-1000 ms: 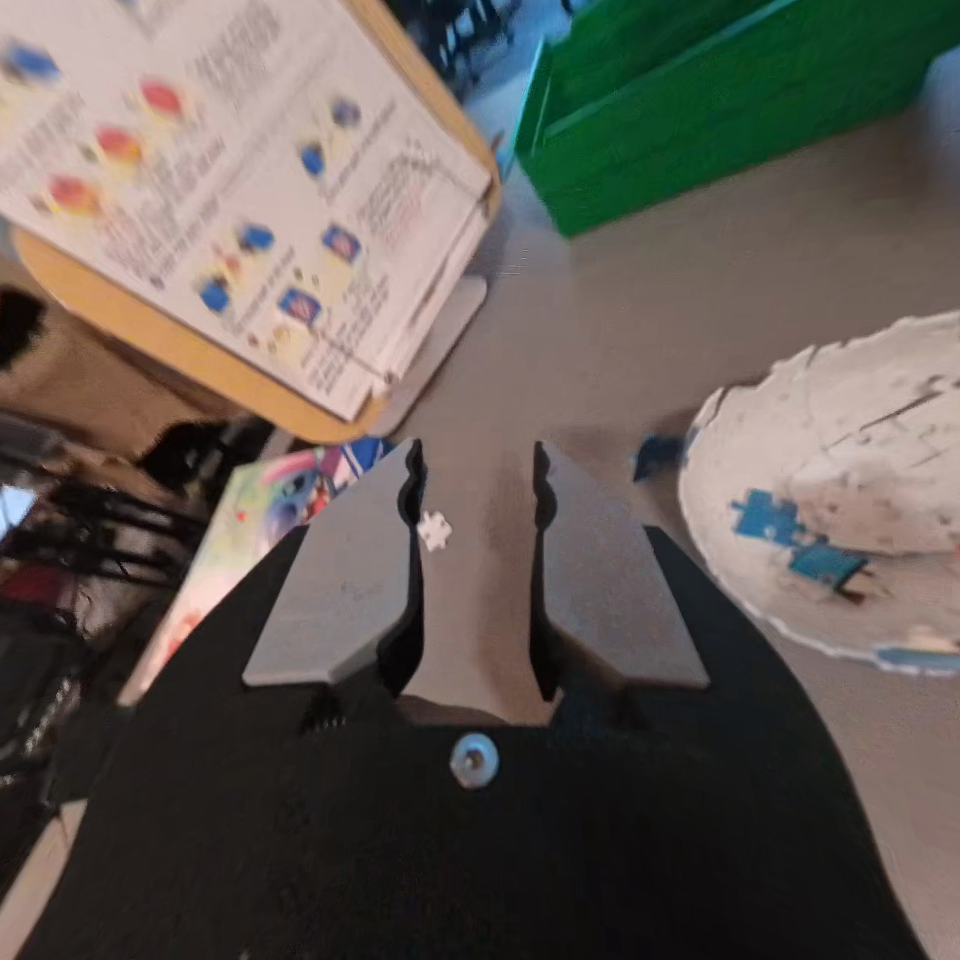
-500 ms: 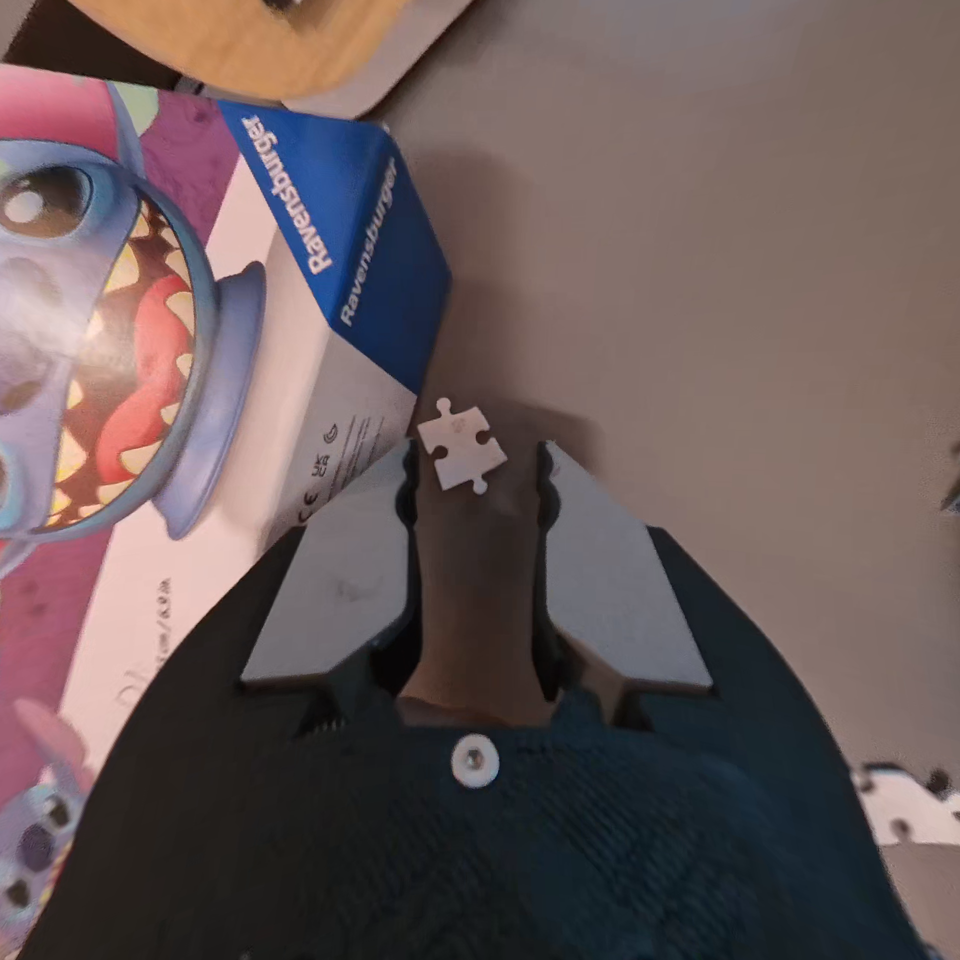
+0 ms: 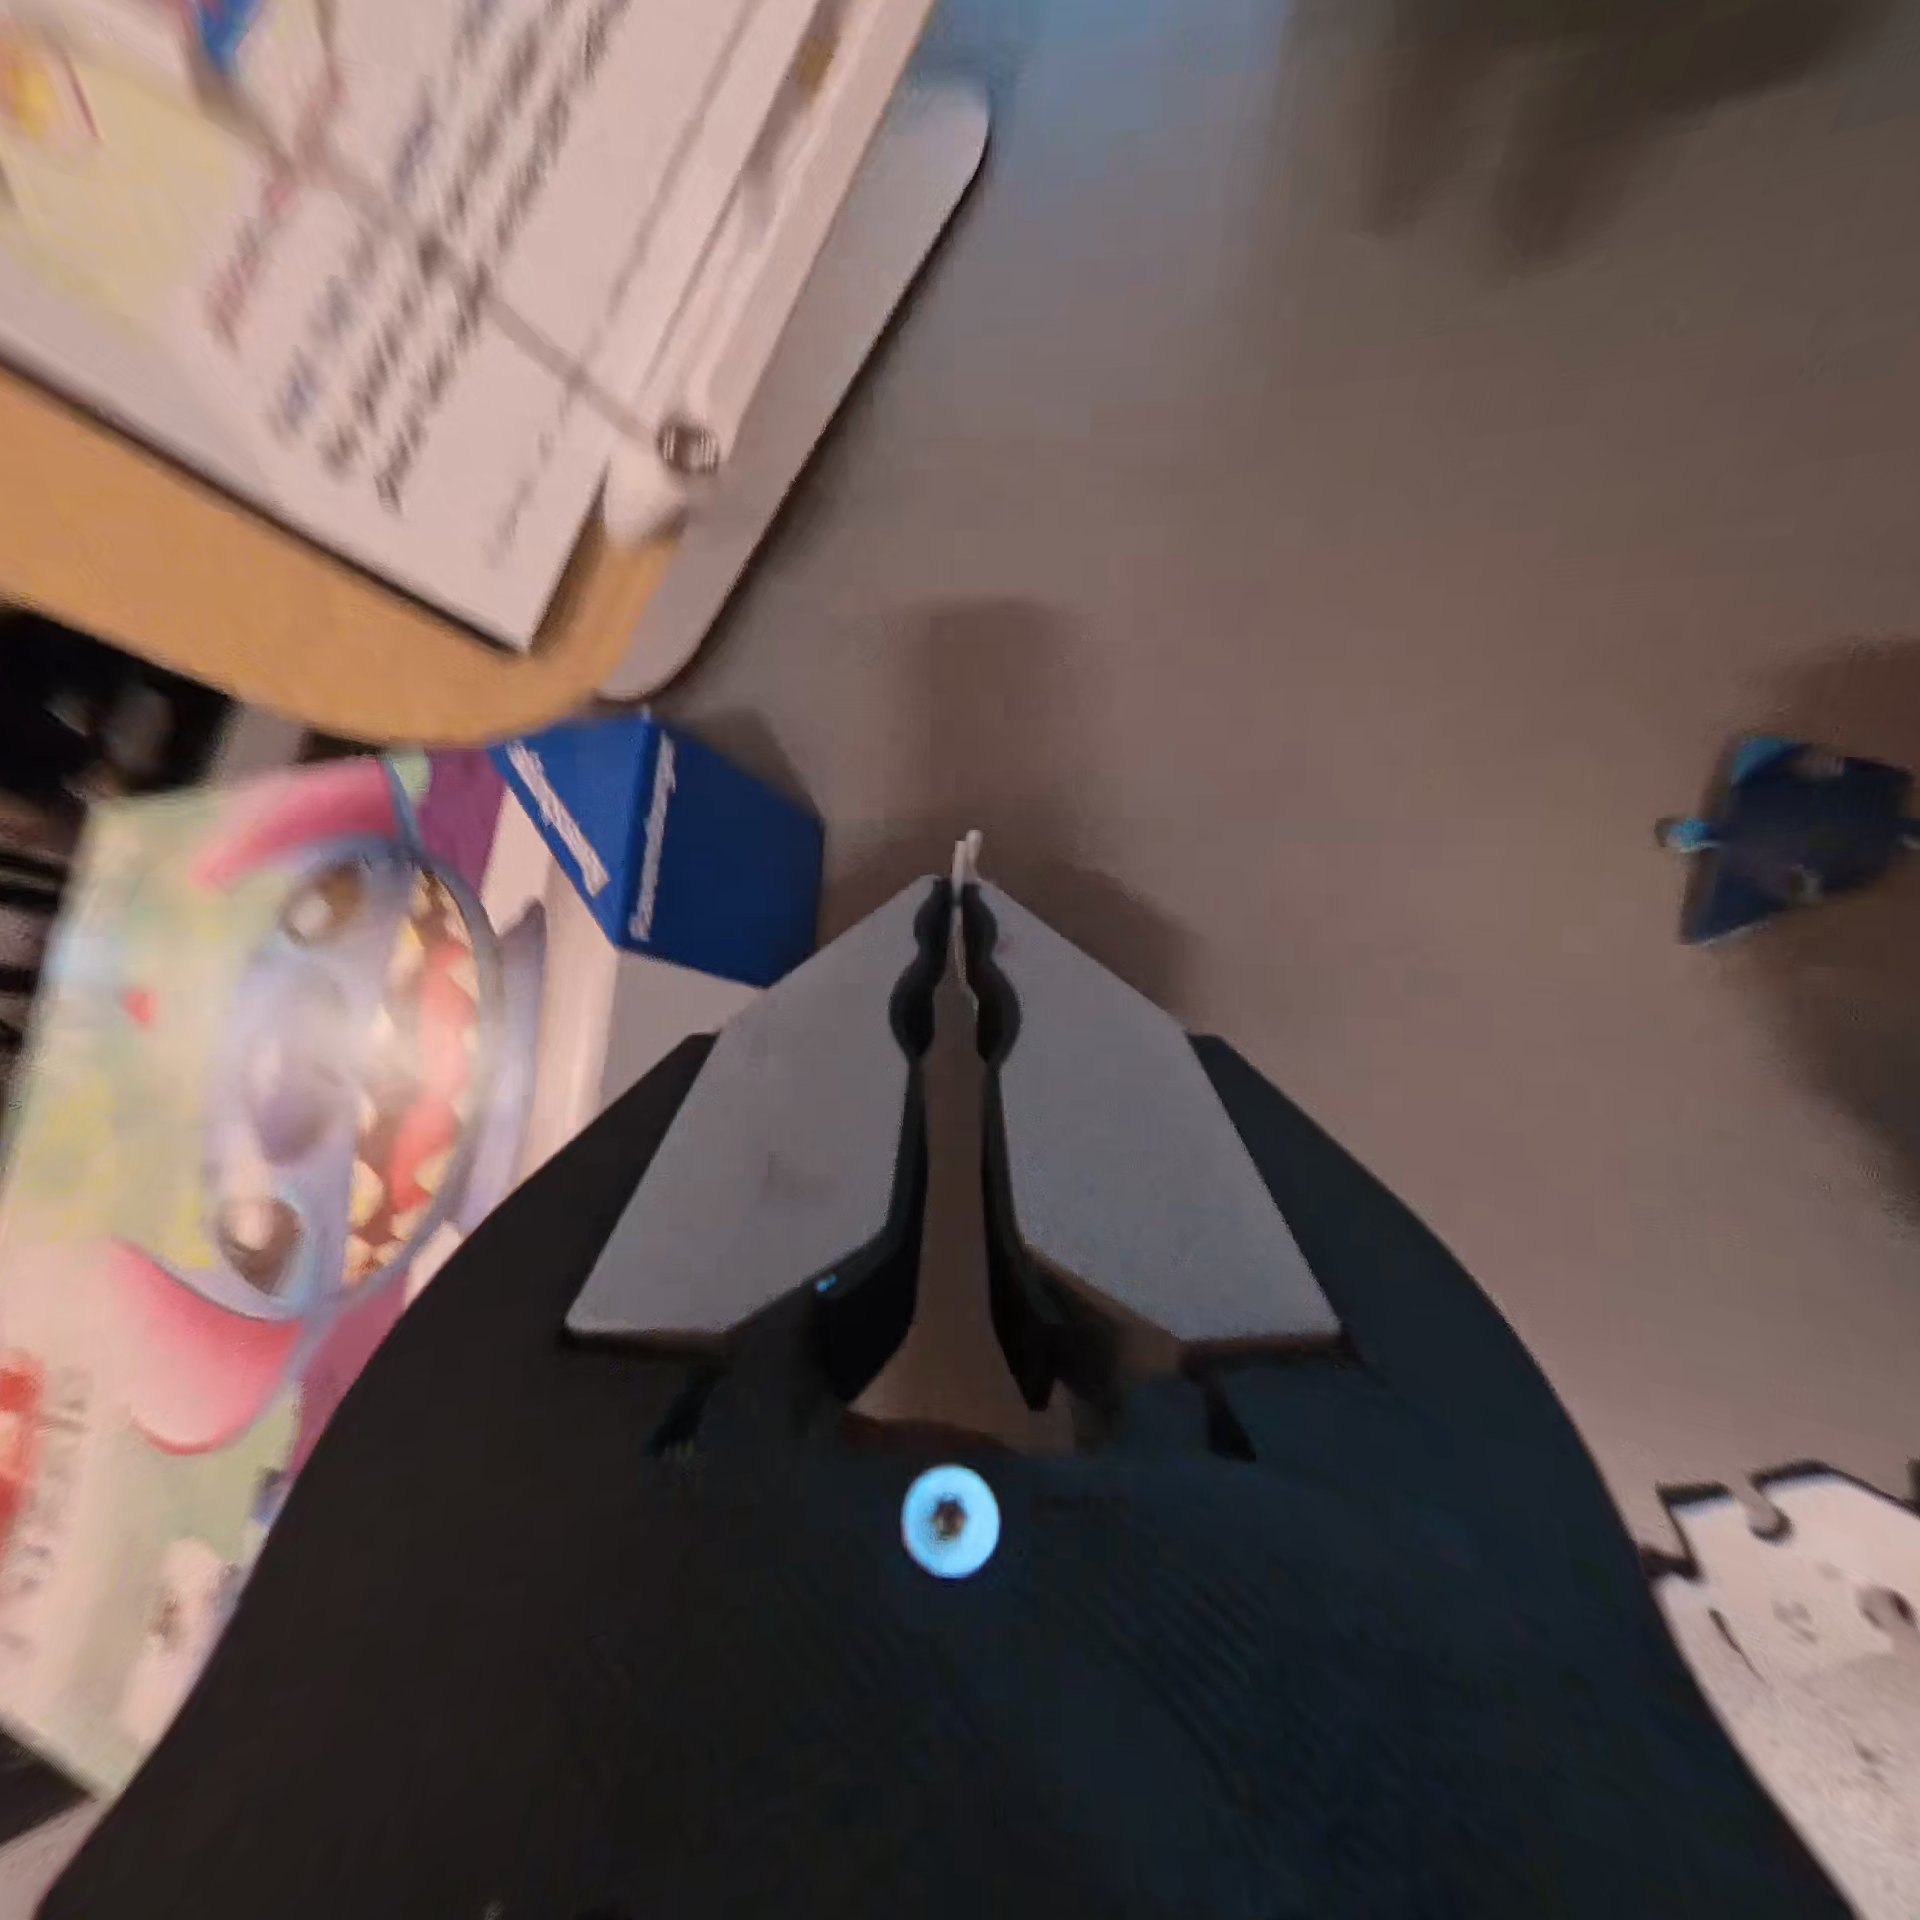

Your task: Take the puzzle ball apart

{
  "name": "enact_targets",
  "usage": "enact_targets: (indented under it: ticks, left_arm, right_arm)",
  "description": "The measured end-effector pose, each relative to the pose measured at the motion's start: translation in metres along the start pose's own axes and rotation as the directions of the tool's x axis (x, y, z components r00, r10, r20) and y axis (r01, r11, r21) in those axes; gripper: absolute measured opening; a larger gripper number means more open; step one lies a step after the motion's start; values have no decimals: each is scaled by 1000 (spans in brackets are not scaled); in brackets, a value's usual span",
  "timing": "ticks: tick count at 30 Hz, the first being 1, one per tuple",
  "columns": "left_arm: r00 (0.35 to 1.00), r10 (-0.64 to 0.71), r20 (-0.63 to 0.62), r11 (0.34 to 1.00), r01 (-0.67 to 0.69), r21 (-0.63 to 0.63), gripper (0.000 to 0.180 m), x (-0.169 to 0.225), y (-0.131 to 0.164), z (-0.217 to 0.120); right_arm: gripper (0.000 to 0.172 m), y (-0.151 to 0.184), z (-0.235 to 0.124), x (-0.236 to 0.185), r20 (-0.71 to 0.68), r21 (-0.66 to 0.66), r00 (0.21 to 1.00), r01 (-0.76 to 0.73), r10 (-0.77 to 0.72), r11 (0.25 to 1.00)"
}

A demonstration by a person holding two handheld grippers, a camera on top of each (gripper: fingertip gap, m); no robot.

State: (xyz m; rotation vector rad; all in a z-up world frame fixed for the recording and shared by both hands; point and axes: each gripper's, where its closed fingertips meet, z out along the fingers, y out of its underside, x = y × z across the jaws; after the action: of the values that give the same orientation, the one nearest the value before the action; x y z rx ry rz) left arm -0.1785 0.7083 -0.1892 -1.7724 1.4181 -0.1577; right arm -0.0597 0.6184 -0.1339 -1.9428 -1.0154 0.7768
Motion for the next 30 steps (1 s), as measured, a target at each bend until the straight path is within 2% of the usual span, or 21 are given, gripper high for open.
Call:
enact_targets:
  ticks: [3,5,6,8,10,11,15,17,19,22,25,27,30]
  left_arm:
    - [990,127,61,990,-122,-73,0,-1,-2,-4]
    - [987,150,55,988,-148,-36,0,1,-6,-6]
    - [989,144,32,990,-143,-4,0,6,-11,-8]
    - [982,186,-17,972,-182,149,0,25,-37,-22]
    - [973,211,-98,942,-175,288,0,50,-65,-40]
    - [967,212,-142,929,-154,338,0,60,-77,-48]
    - [931,233,-280,868,-69,492,0,91,-113,-77]
    - [938,211,-273,862,-47,504,0,91,-121,-79]
    - [937,188,-295,857,-9,516,0,91,-125,-80]
    - [941,135,-311,861,44,507,4,89,-126,-80]
    - [959,85,-271,867,63,495,25,82,-119,-91]
    - [966,50,-255,888,74,455,30,79,-101,-102]
    - [979,-34,-202,923,108,369,30,70,-59,-114]
  right_arm:
    - [33,13,25,16,-3,-85,999,-52,51,995]
    - [30,16,35,21,-8,-103,999,-45,45,994]
    - [30,13,39,16,26,-89,998,-47,50,995]
    - [36,2,43,0,109,-41,993,-39,43,998]
    - [45,-12,43,-12,135,21,991,20,-23,1000]
    - [44,-17,41,-19,149,47,987,59,-66,997]
    - [33,-30,34,-39,112,104,969,207,-218,973]
    - [3,-32,28,-47,90,119,953,277,-288,954]
    - [0,-32,24,-49,51,115,943,320,-328,940]
    - [0,-27,16,-47,29,70,951,306,-309,949]
    - [0,-26,-20,-27,-92,39,953,294,-289,955]
    - [0,-23,-68,13,-282,-20,923,266,-261,964]
    - [0,0,-144,85,-530,-126,834,103,-155,987]
